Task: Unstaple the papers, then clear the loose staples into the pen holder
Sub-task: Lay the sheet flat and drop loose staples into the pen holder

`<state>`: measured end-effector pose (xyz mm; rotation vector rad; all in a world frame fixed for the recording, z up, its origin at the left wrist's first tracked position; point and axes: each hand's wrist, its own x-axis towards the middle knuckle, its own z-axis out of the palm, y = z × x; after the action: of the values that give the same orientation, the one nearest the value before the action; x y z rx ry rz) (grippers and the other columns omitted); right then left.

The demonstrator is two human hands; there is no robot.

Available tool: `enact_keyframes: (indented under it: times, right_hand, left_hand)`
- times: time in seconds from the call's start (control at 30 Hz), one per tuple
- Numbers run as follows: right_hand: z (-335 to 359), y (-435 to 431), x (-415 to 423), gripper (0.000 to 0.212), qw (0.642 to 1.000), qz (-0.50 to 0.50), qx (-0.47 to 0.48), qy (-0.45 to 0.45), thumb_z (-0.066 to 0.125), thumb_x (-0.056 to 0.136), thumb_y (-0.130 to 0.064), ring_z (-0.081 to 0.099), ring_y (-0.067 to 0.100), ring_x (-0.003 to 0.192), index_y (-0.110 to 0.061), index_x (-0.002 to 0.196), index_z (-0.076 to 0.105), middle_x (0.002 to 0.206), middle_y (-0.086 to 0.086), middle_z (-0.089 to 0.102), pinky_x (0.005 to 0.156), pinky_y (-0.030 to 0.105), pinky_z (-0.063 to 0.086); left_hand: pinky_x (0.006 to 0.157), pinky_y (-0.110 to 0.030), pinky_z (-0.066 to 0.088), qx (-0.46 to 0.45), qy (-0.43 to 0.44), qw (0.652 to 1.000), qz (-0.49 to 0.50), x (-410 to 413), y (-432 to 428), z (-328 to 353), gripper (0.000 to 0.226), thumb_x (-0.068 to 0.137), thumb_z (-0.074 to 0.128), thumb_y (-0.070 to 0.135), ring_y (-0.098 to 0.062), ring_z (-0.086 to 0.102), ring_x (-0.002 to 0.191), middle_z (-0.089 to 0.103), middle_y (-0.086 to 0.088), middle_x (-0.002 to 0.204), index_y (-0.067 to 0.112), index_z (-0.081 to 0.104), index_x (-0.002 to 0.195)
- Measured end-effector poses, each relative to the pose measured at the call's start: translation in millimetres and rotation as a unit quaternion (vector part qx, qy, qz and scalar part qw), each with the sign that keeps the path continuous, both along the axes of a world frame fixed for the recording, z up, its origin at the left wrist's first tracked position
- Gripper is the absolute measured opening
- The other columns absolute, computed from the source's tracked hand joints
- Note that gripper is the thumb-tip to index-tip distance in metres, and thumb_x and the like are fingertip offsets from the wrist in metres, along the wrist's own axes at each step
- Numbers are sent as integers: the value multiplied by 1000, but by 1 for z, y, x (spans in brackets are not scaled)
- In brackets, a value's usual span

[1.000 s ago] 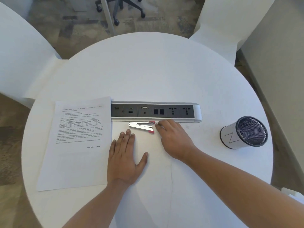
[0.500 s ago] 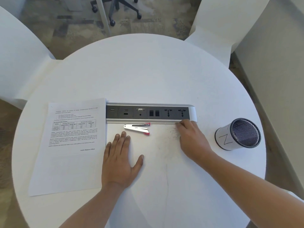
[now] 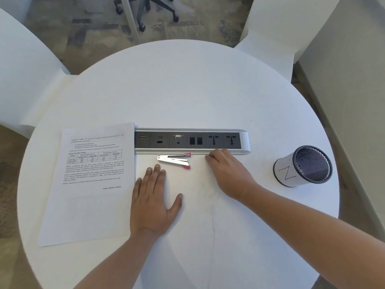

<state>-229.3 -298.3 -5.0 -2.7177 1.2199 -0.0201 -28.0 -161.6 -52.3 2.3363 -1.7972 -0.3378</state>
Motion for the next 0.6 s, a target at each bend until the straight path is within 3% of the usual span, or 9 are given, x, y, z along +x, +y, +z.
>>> enact_keyframes:
  times: [0.17, 0.3, 0.43, 0.6]
  right_hand:
    - [-1, 19, -16, 35, 998, 46, 39, -17, 61, 72, 10, 58, 29, 86, -4, 104, 67, 99, 9, 63, 65, 37, 55]
    - [0, 20, -19, 4, 992, -32, 66, -99, 62, 89, -13, 57, 24, 85, -12, 91, 65, 91, 1, 62, 68, 34, 53]
    - [-5, 26, -2, 11, 993, -16, 42, -113, 64, 88, -23, 58, 25, 87, -13, 89, 66, 92, 1, 64, 73, 35, 52]
    - [-15, 28, -8, 5, 994, 33, 13, -101, 63, 86, -12, 60, 30, 86, -9, 86, 67, 91, 5, 65, 74, 41, 51]
  left_hand:
    - [124, -44, 20, -3, 1, 1000, 1, 0, 0, 1, 80, 89, 39, 64, -19, 24, 152, 27, 0, 164, 14, 37, 152]
    - [124, -43, 19, 4, -1, 1000, 0, 0, 0, 1, 80, 89, 38, 65, -19, 23, 153, 27, 1, 165, 15, 36, 152]
    - [124, -43, 19, 8, -2, 1000, 3, 0, 0, 1, 80, 89, 39, 64, -18, 22, 153, 25, 1, 165, 15, 35, 152]
    - [124, -43, 18, 0, 0, 1000, 3, 0, 0, -1, 80, 88, 40, 64, -18, 22, 153, 26, 1, 165, 15, 37, 151]
